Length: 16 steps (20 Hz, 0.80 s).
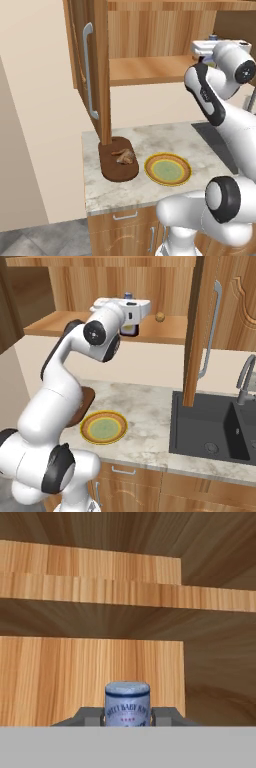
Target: Pick the chicken drumstick from the plate and place it on the cutting board. Then pick the condiment bottle from the cabinet and place it next to the cutting board.
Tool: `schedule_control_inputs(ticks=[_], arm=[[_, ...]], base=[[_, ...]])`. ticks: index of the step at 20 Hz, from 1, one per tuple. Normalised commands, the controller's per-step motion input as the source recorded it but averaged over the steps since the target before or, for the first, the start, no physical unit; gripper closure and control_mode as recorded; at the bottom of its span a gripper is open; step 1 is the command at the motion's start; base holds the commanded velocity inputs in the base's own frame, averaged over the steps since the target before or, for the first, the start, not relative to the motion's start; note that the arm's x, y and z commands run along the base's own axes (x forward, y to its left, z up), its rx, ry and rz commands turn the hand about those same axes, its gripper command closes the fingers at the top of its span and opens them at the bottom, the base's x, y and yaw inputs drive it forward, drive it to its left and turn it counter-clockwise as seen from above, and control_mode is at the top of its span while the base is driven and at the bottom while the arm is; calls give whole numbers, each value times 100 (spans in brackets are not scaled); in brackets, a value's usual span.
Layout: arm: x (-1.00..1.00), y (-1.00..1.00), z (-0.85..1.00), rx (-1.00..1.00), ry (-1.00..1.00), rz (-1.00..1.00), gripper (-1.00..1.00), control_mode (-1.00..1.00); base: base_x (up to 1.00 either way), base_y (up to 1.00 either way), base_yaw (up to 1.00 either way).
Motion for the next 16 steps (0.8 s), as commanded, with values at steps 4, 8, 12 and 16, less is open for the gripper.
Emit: schedule_control_inputs(ticks=[4, 8, 12, 16], arm=[[-61, 0, 0, 0, 0, 0, 100, -100], [-63, 0, 0, 0, 0, 0, 100, -100], [-66, 0, -2, 0, 0, 0, 100, -100], [-66, 6, -9, 0, 1, 0, 100, -100]], base=[[0, 0, 0], [0, 0, 0], [0, 0, 0], [0, 0, 0]])
